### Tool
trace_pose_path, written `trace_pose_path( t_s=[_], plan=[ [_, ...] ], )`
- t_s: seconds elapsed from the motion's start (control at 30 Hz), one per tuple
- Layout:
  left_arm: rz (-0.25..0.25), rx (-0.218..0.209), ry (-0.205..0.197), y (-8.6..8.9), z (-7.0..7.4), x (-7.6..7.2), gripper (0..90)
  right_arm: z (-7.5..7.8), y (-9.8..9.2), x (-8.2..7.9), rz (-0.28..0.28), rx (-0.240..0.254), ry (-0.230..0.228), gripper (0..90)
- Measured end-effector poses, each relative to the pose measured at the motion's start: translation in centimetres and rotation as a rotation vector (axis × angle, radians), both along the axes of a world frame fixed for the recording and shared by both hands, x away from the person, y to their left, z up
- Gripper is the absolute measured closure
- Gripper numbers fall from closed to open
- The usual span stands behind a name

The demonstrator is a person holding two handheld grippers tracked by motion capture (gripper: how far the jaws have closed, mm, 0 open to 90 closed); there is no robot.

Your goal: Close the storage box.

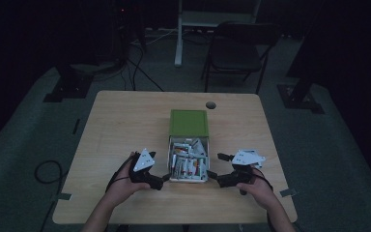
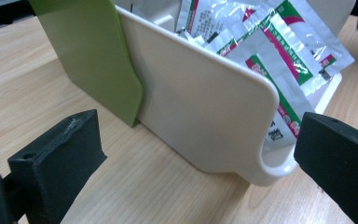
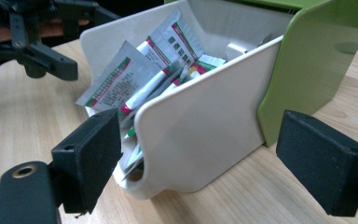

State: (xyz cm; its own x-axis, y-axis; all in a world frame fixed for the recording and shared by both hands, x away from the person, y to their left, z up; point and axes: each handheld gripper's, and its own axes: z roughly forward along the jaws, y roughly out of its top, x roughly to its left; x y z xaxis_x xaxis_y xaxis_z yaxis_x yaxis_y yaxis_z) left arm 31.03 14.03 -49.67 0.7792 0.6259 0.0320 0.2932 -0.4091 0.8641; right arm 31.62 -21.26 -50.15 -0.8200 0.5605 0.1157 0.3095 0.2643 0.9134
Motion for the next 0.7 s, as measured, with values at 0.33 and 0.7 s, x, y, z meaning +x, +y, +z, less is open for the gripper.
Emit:
trace_pose_path(
  t_s=[0.33,0.7],
  plan=[
    [0.029,-0.005,-0.007,0.3,0.0,1.0,1.2,-0.4,-0.1,0.4,-0.014,-0.021,-0.005,13.5],
    [0.036,0.001,-0.009,0.0,0.0,1.4,1.2,-0.5,-0.2,0.9,-0.037,-0.020,0.014,12.8]
  ],
)
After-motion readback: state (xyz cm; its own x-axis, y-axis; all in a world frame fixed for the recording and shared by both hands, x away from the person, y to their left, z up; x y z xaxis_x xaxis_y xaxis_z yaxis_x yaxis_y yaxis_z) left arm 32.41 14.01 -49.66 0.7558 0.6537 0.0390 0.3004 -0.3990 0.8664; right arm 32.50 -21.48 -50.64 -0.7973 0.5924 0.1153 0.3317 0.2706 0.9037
